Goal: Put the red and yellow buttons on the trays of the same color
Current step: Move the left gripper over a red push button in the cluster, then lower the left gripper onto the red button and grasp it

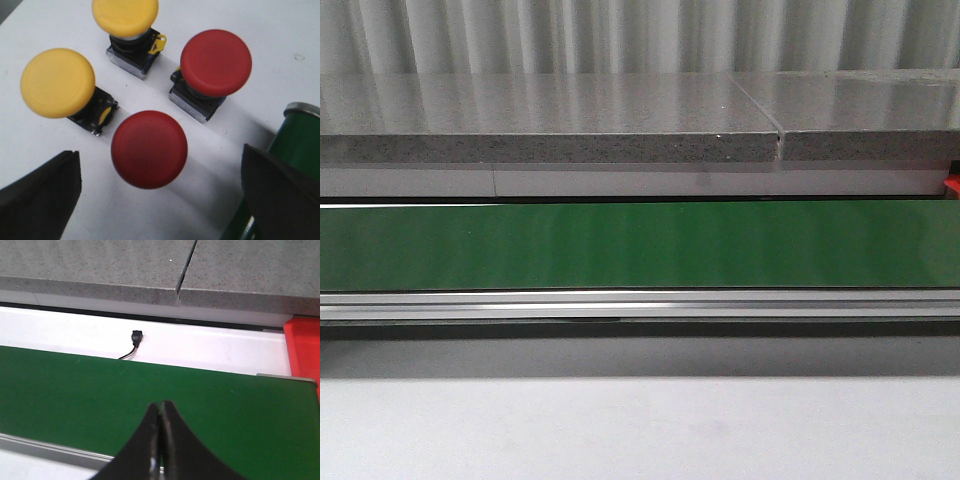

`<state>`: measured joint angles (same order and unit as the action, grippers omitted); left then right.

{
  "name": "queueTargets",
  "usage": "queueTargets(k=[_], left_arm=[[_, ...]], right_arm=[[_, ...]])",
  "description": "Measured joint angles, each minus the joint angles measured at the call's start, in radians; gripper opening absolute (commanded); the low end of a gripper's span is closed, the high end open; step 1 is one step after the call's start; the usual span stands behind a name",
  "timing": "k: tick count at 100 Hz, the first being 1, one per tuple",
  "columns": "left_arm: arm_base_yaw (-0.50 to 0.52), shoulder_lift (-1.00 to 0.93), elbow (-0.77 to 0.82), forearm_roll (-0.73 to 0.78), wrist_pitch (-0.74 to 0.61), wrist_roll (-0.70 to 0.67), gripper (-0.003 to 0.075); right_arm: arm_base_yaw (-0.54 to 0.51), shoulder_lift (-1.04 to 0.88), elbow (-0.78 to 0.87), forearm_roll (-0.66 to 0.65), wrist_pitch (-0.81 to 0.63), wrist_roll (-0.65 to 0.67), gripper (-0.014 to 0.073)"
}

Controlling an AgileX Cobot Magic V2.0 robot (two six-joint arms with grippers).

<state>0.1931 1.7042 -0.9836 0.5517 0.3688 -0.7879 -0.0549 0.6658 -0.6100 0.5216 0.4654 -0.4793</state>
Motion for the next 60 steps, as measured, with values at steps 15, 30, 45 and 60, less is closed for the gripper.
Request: queueTargets(k=[15, 30, 45, 60], left_arm=[[0.020, 0.025, -0.002, -0.004, -0.027, 0.000, 0.0615], [0.045, 0.038, -0.002, -0.006, -0.043, 0.000, 0.0615], [0.049, 0.042, -0.002, -0.008, -0.061, 0.000, 0.0615], [0.049, 0.044, -0.002, -0.008, -0.067, 0.000, 0.0573]], right_arm=[[0.000, 0.000, 0.000, 0.000, 0.000, 0.000, -0.0068], [0.000, 0.000, 0.000, 0.000, 0.000, 0.000, -0.0068], [0.000, 0.000, 0.000, 0.000, 0.000, 0.000, -0.0068], [0.000, 0.000, 0.000, 0.000, 0.000, 0.000, -0.0068]])
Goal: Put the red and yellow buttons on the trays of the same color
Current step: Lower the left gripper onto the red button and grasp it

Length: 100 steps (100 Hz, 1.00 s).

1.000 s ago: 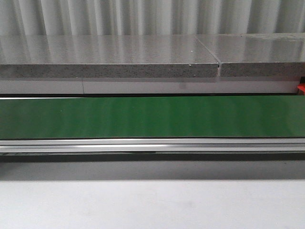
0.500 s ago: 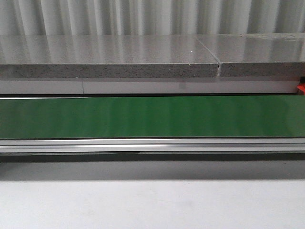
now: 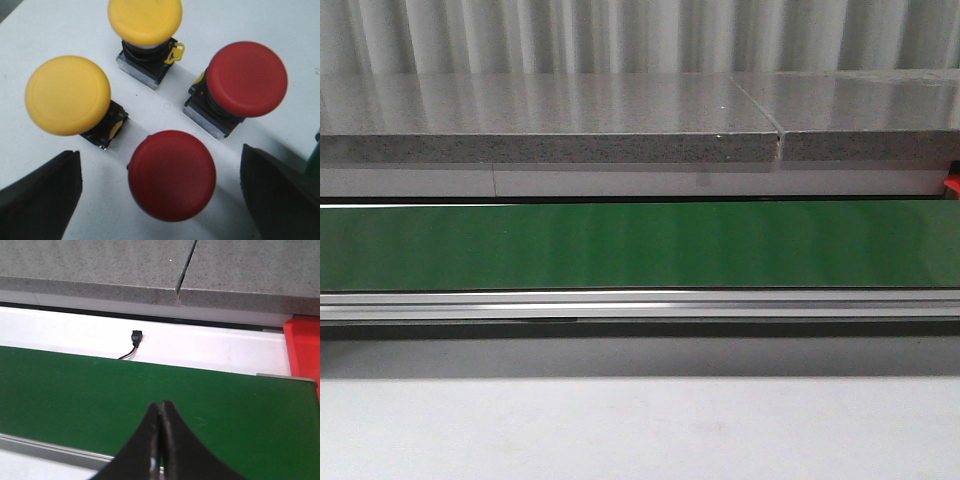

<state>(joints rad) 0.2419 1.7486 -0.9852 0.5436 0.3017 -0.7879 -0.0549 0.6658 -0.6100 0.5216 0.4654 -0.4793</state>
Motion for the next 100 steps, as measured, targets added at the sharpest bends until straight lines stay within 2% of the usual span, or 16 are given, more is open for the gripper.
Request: queueTargets(k=[9, 33, 47, 66, 82, 100], left_arm=[[0.000, 0.000, 0.000, 0.000, 0.000, 0.000, 0.0490], [0.000, 0.000, 0.000, 0.000, -0.019, 0.000, 0.0171], [0.000, 0.000, 0.000, 0.000, -0.014, 0.000, 0.0050], [0.000, -0.050, 0.000, -0.006, 0.024, -0.001, -0.0021], [-0.006, -0.151, 0.000, -0.012, 0.053, -0.001, -0.0021], [-0.062, -0.281, 0.000, -0.012, 0.129, -0.001, -0.0021]], right_arm=[[0.000, 0.000, 0.000, 0.000, 0.000, 0.000, -0.0068], [0.000, 0.000, 0.000, 0.000, 0.000, 0.000, -0.0068], [0.000, 0.000, 0.000, 0.000, 0.000, 0.000, -0.0068], [0.000, 0.000, 0.000, 0.000, 0.000, 0.000, -0.0068], [0.000, 0.000, 0.000, 0.000, 0.000, 0.000, -0.0068], [0.000, 0.000, 0.000, 0.000, 0.000, 0.000, -0.0068]])
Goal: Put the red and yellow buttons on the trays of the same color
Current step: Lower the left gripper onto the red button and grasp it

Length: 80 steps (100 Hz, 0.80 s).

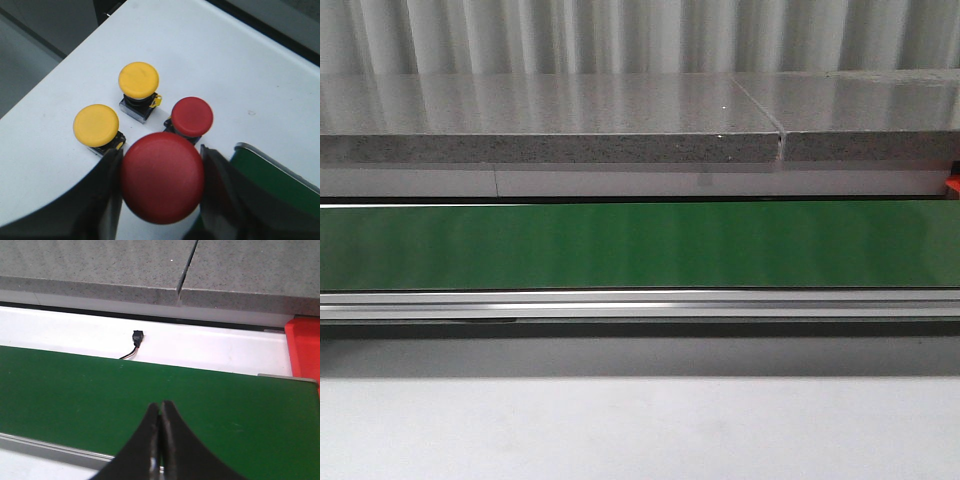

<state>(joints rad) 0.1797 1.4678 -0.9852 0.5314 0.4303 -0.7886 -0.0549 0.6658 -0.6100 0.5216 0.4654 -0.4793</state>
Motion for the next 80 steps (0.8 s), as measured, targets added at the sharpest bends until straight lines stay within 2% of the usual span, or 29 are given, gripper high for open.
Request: queueTargets(k=[17, 34, 48, 80], left_arm=[[-0.079, -0.090, 0.000, 0.000, 0.095, 0.008, -0.0021], [-0.162, -0.102, 0.000, 0.000, 0.154, 0.042, -0.0021], [-0.201, -0.102, 0.006, -0.004, 0.159, 0.051, -0.0021], [-0.208, -0.057, 0.041, -0.045, 0.108, 0.051, -0.0021]], right_arm=[[0.000, 0.000, 0.000, 0.000, 0.000, 0.000, -0.0068], [0.000, 0.000, 0.000, 0.000, 0.000, 0.000, -0.0068], [0.000, 0.000, 0.000, 0.000, 0.000, 0.000, -0.0068], [0.000, 0.000, 0.000, 0.000, 0.000, 0.000, -0.0068]])
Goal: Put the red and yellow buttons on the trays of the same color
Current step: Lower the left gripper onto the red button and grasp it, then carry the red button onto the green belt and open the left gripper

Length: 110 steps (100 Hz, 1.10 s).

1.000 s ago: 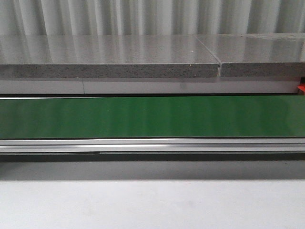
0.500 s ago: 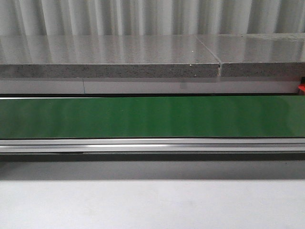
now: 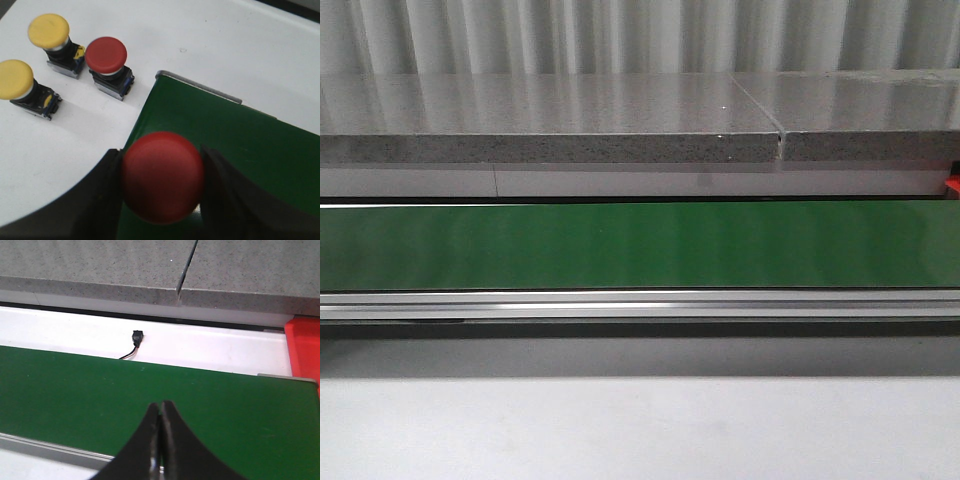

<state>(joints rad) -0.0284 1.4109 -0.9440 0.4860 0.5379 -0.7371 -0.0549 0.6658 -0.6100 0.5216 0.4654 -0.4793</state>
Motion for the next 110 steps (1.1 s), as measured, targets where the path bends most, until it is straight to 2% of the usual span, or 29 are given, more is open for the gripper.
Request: queueTargets(k=[48, 53, 60, 65, 77, 82, 88, 110], left_arm=[[0.000, 0.056, 0.002, -0.010, -0.038, 0.000, -0.0001], [0.000, 0.057, 0.002, -0.013, -0.038, 0.002, 0.0036], [-0.002, 0.057, 0.002, -0.015, -0.042, 0.008, 0.0125], [-0.002, 0.057, 0.002, -0.017, -0.043, 0.014, 0.0212], [-0.002, 0.058, 0.002, -0.019, -0.047, 0.034, 0.0480], [-0.002, 0.058, 0.002, -0.019, -0.047, 0.041, 0.0549], [-0.002, 0.058, 0.002, -0.019, -0.047, 0.045, 0.0580], [-0.002, -0.008, 0.003, -0.021, -0.047, 0.051, 0.0563]], right_arm=[[0.000, 0.000, 0.000, 0.000, 0.000, 0.000, -0.0068], [0.000, 0.000, 0.000, 0.000, 0.000, 0.000, -0.0068], [0.000, 0.000, 0.000, 0.000, 0.000, 0.000, -0.0068], [0.000, 0.000, 0.000, 0.000, 0.000, 0.000, -0.0068], [0.000, 0.000, 0.002, 0.000, 0.000, 0.000, -0.0068], [0.000, 0.000, 0.002, 0.000, 0.000, 0.000, -0.0068], [0.000, 0.000, 0.002, 0.000, 0.000, 0.000, -0.0068], [0.000, 0.000, 0.002, 0.000, 0.000, 0.000, -0.0068]])
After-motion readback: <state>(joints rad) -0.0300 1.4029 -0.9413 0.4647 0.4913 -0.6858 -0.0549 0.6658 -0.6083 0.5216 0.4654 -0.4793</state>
